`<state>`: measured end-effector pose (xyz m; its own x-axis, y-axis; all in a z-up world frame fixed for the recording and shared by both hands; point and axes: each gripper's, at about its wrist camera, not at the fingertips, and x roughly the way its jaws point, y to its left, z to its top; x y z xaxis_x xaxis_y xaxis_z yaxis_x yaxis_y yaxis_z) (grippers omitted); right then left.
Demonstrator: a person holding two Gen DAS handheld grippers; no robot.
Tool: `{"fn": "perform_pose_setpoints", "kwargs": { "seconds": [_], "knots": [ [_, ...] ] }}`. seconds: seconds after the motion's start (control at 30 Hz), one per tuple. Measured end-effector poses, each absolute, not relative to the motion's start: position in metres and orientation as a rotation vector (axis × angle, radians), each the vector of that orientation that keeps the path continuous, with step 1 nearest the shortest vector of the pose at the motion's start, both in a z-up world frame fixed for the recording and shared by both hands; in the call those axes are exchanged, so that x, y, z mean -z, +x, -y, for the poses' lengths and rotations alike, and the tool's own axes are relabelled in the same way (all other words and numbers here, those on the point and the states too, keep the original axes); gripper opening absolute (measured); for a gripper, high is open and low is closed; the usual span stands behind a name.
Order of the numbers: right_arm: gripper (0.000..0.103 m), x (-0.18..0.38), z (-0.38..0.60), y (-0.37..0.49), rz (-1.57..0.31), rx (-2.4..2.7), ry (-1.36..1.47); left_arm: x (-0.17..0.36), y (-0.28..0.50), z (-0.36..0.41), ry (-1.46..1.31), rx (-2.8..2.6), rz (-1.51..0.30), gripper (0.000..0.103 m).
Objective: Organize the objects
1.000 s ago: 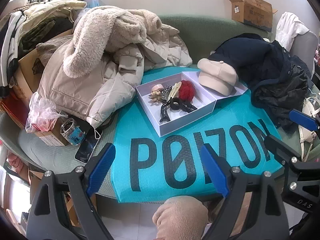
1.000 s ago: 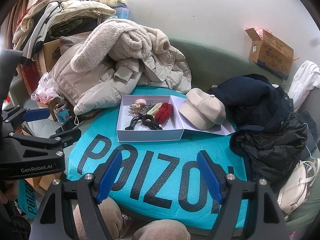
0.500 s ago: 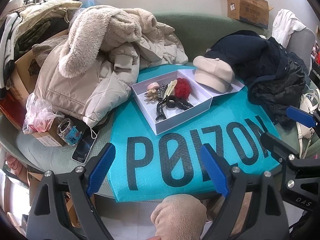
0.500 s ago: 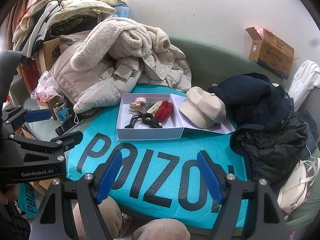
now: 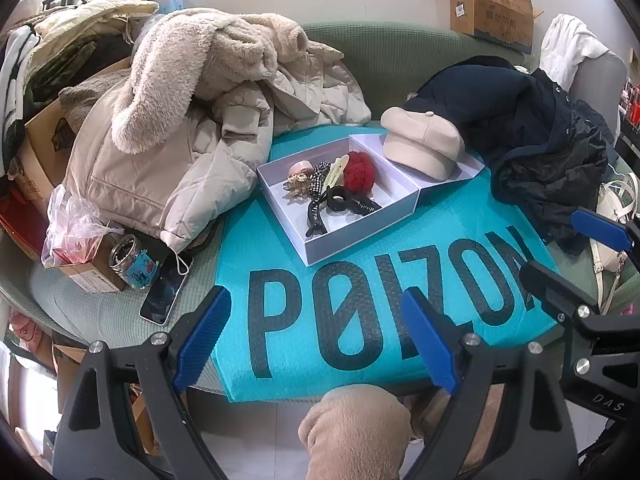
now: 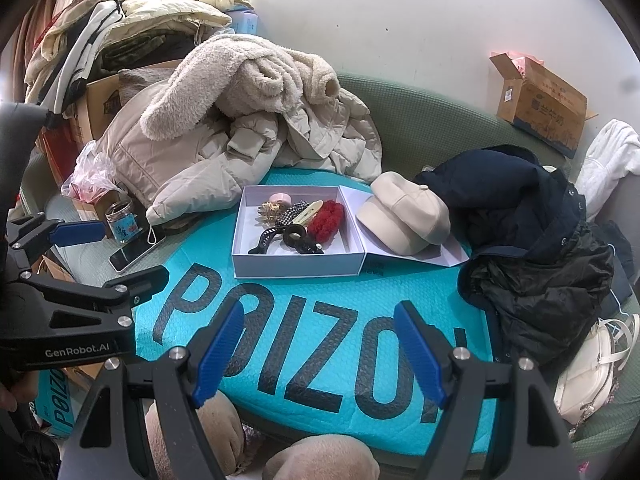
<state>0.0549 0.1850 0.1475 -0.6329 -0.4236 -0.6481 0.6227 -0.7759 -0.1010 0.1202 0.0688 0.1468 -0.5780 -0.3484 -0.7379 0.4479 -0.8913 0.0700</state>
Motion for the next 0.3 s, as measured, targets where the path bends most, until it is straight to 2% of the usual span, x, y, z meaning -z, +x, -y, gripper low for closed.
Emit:
{"fn": "perform_pose_setpoints", "kwargs": {
  "seconds": [0.3],
  "knots": [
    [0.078,-0.135,-0.196,0.049,-0.4,2.359,0.865,-0.136,0.112,-0.073,1.141,2.433,-0.153,0.086]
  ]
}}
